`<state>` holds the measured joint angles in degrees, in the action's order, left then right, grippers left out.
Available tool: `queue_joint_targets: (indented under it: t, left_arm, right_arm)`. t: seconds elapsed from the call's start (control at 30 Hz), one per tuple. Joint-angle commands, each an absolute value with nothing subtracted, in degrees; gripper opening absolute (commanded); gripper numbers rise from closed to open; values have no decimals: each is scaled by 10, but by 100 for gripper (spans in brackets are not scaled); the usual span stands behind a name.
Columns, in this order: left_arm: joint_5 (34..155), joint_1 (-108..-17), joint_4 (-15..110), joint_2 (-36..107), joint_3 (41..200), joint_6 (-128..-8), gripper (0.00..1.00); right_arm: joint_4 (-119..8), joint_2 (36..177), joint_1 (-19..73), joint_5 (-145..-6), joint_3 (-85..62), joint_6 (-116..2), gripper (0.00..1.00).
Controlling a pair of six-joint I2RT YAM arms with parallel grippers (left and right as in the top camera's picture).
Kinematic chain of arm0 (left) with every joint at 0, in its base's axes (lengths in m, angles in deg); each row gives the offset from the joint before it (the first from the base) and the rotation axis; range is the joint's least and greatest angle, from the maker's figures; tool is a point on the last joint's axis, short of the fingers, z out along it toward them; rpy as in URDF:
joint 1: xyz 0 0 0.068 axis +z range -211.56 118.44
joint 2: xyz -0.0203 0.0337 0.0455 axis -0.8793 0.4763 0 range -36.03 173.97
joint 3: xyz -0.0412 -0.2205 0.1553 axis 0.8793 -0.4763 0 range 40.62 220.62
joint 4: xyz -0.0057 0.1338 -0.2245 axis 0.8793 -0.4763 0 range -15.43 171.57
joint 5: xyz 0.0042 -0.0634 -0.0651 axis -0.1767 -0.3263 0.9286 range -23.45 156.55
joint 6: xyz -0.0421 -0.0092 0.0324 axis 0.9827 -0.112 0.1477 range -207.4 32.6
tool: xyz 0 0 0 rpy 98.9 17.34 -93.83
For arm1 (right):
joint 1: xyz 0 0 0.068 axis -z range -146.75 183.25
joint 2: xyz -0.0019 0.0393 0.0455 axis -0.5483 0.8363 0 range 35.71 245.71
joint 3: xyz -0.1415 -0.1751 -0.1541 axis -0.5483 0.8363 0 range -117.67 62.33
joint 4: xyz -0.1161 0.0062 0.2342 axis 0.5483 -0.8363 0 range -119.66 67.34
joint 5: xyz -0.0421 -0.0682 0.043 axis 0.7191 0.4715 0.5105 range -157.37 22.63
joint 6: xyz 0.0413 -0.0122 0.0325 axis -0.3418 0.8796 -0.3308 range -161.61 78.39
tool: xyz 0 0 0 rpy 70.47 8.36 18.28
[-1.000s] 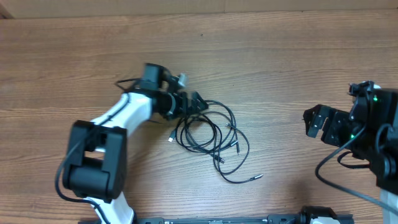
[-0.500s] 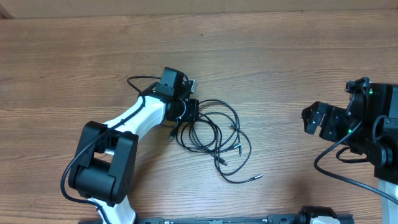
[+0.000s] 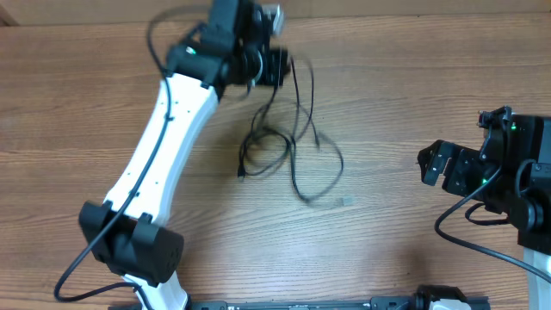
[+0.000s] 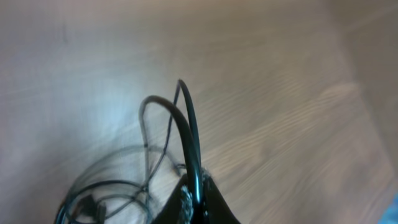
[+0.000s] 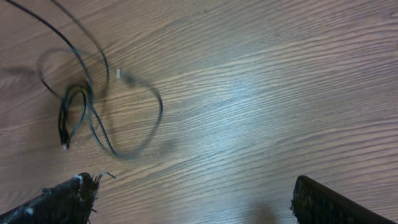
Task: Untangle cables
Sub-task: 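Lift the cable bundle with the left gripper toward the far side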
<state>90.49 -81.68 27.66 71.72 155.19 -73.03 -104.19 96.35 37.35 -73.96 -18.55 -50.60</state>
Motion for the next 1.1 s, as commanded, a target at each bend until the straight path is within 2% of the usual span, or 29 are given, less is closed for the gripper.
queue_joint_targets:
  t: [0.0,0.13,0.2,0.4,0.47,0.57,0.7,0.73,0.83,1.0,1.07]
  left_arm:
    - [911,-815,216,706,1709,-747,4]
    - [863,-815,116,699,1848,-759,4]
    - [794,-815,43,685,1912,-759,4]
    - [628,-815,-59,599,1961,-759,4]
    - [605,-815,-65,574,1961,-759,4]
    - [595,-815,-66,550,1961,-759,4]
    - [600,-815,-73,546,1961,-754,4]
    - [605,-815,-73,546,1960,-754,4]
    - [627,-815,-74,546,1960,-754,4]
    - [636,-815,-80,550,1960,-749,4]
    - [636,-815,-87,558,1960,-748,4]
  right_arm:
    - [-1038,961,375,-735,-183,-505,100]
    - [-1038,968,375,-735,-183,-505,100]
    - [-1038,979,375,-735,-183,-505,100]
    - [-1038,1033,375,-752,-183,-504,100]
    - [-1029,1046,375,-760,-183,-496,100]
    - [-1004,1048,375,-900,-183,-411,100]
    - [-939,1053,374,-1131,-183,-350,100]
    - [-932,1056,372,-1152,-182,-344,100]
    - [-909,1076,341,-1211,-181,-326,100]
    - [-843,1138,182,-1198,-174,-307,100]
    - [-778,1158,117,-1145,-174,-350,100]
